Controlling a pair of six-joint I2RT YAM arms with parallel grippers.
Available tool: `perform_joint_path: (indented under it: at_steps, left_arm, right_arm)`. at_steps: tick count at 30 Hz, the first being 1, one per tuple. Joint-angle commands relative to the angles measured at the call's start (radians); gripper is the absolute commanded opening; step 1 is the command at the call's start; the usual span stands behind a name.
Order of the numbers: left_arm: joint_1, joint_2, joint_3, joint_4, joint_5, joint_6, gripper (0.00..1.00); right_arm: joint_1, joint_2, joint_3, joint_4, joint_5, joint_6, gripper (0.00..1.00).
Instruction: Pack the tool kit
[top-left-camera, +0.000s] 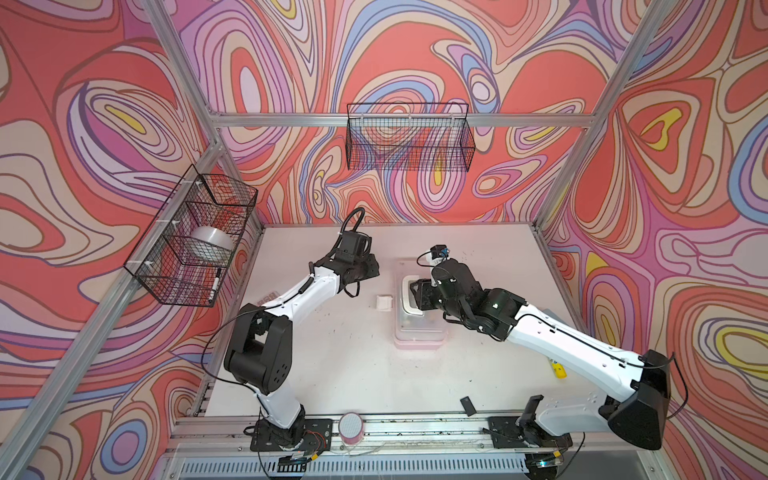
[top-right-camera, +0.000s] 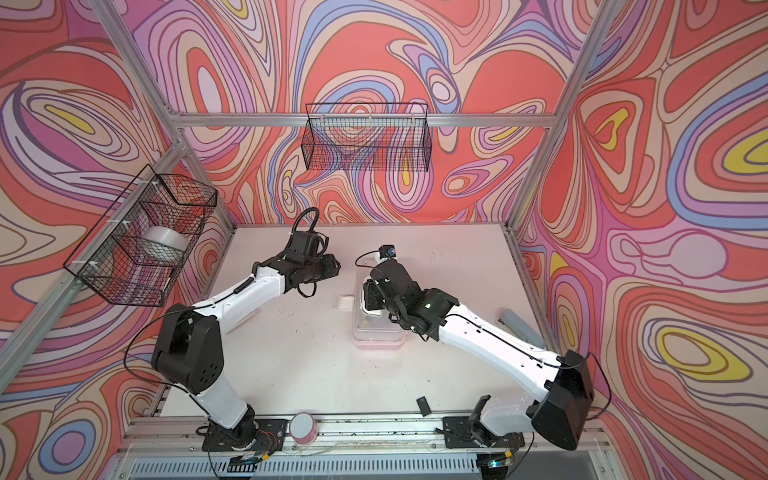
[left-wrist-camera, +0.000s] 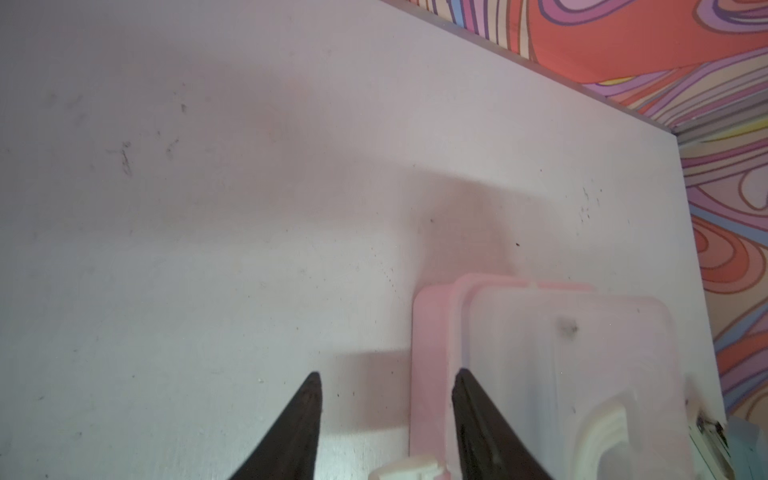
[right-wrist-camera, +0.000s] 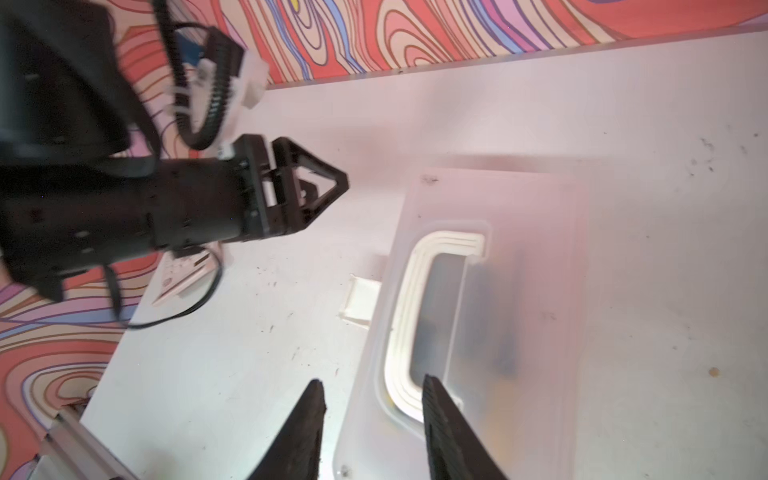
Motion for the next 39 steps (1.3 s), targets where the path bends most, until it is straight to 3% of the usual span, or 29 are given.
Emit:
perform_joint_path:
  at_steps: [1,2,4,13,21,30,39]
  left_arm:
    - [0.008,-0.063,-0.129,0.145,0.137,0.010,0.51]
    - [0.009,-0.079,-0.161,0.177,0.162,0.004,0.51]
    - [0.008,-0.093,-0.199,0.202,0.195,0.005,0.50]
    - [0.019,-0.126,-0.285,0.208,0.194,0.030,0.50]
    - [0.022,-0.105,-0.302,0.237,0.229,0.029,0.48]
    - [0.023,-0.058,-0.306,0.259,0.251,0.019,0.46]
    - [0.022,-0.064,-0.308,0.228,0.242,0.031,0.46]
  right_arm:
    - [-0.024,0.005,-0.054,0.001,-0.047,0.014,0.28]
    - [-0.026,0.002,-0.073,0.018,-0.068,0.023,0.21]
    - [-0.026,-0.002,-0.100,0.049,-0.112,0.034,0.18]
    - [-0.027,0.065,-0.104,0.186,-0.310,0.046,0.19]
    - [-0.026,0.127,-0.138,0.256,-0.401,0.064,0.19]
    - [-0.026,0.165,-0.194,0.245,-0.374,0.090,0.18]
    - [-0.027,0.080,-0.125,0.178,-0.323,0.058,0.19]
